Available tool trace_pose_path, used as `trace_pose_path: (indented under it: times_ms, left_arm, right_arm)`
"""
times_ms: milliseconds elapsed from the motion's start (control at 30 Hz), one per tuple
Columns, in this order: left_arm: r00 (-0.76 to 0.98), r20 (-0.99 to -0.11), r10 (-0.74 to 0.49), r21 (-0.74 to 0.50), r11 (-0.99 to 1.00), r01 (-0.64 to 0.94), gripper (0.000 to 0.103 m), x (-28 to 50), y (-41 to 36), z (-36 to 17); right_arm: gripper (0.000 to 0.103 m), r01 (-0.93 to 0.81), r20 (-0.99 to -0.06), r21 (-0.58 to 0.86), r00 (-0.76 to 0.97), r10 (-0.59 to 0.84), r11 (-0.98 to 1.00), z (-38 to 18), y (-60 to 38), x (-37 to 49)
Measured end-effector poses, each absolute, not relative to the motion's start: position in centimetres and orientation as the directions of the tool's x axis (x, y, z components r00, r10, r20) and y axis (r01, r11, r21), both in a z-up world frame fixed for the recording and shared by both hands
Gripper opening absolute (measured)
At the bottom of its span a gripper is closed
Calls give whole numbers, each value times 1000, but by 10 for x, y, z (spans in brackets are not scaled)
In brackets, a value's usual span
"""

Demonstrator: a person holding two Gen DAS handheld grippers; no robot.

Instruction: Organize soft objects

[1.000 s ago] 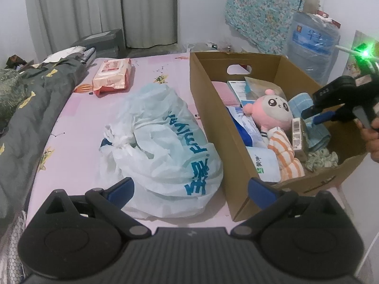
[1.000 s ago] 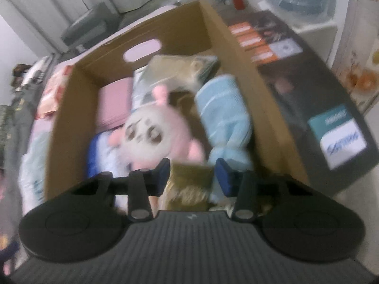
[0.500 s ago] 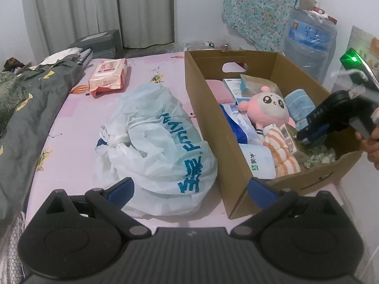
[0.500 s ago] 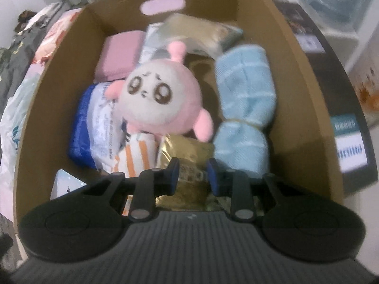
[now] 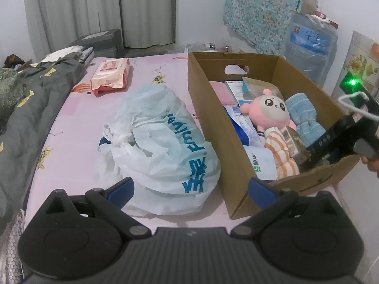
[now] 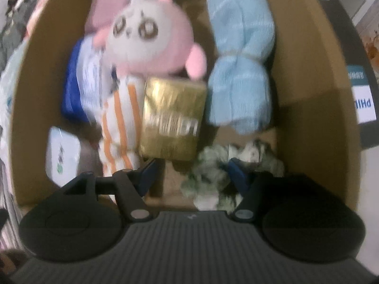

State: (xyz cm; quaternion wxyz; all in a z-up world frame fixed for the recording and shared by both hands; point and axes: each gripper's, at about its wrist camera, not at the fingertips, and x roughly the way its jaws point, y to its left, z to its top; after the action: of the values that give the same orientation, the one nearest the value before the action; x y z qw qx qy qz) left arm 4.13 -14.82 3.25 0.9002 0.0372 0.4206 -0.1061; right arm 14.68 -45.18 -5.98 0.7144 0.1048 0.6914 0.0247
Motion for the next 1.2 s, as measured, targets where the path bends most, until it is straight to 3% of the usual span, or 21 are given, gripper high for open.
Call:
trace_pose_path:
  times_ms: [133, 400, 733, 1000, 1200]
  left_arm:
    - [621, -767, -161, -24, 974, 223, 103, 41, -147, 32]
    - [626, -764, -157, -27, 977, 213, 103, 40, -145, 32]
    - [633, -759, -150, -20, 978, 208, 103, 41, -144, 34]
    - [632, -759, -155, -24, 977, 211, 103, 43, -144, 34]
    - [639, -754, -149, -20, 978, 206, 103, 40, -144, 36]
  right_arm:
    - [67, 150, -979, 205, 37, 202, 967, -52, -456, 145]
    - [79, 110, -922, 274, 312, 229, 955, 5, -454, 170]
    - [79, 225, -857, 458, 370, 359, 860, -42, -462, 195]
    - [79, 213, -871, 452, 314, 377, 866, -42, -453, 182]
    - [79, 212, -826, 501, 406, 390, 839, -33, -462, 191]
